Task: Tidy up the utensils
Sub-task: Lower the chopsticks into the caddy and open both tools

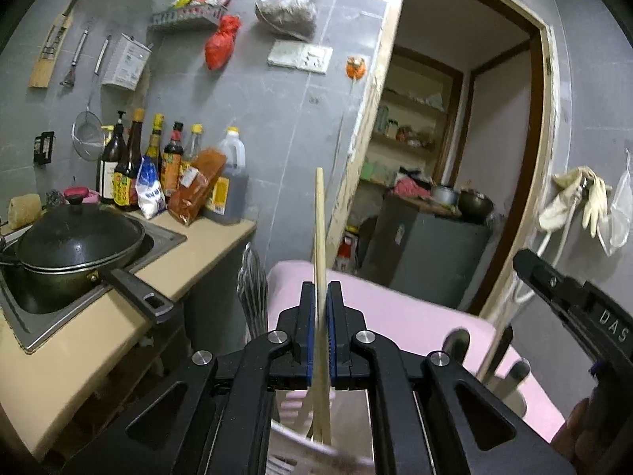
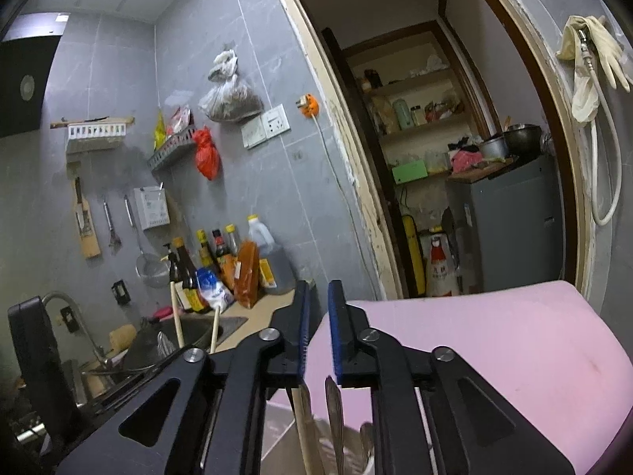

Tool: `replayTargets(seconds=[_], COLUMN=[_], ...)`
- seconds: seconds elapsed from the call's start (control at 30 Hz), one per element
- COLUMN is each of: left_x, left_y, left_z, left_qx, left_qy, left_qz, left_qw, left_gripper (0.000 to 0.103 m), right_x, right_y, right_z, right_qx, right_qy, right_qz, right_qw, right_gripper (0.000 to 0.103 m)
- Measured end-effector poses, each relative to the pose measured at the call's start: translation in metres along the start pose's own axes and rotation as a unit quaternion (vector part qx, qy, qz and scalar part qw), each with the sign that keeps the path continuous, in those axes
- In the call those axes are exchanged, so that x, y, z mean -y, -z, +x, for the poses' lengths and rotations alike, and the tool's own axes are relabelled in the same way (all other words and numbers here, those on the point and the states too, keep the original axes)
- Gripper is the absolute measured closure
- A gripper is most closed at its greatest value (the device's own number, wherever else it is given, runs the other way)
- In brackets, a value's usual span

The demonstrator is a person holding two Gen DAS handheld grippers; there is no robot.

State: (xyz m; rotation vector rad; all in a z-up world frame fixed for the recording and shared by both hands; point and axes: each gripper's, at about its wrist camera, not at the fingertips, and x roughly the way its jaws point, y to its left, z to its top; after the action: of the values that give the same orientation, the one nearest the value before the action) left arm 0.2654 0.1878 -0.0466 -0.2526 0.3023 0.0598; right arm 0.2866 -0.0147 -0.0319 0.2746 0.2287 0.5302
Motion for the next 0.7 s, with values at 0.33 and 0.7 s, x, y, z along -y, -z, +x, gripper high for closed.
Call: replayTargets(seconds=[0.33,0.7], left_x=[0.014,0.059], left_y=[-0.014,-0.033], left_z=[-0.024,-0.059], left_qx=[-0.035,-0.025], left_qy=[0.014,0.022], left_qz=[0.002,0.003], left_qw=[0.9993,0.9994], left_gripper=[0.061,0.01], right_x=[0.007,0.047], right_y=[-0.028,-0.056], right_z=[-0.035,-0.089], right_qx=[-0.001,-0.009], right_qy=[0.0,0.038], right_qz=[0.0,-0.015], right_qw=[1.0,0.999], right_gripper=[0.047,0.016])
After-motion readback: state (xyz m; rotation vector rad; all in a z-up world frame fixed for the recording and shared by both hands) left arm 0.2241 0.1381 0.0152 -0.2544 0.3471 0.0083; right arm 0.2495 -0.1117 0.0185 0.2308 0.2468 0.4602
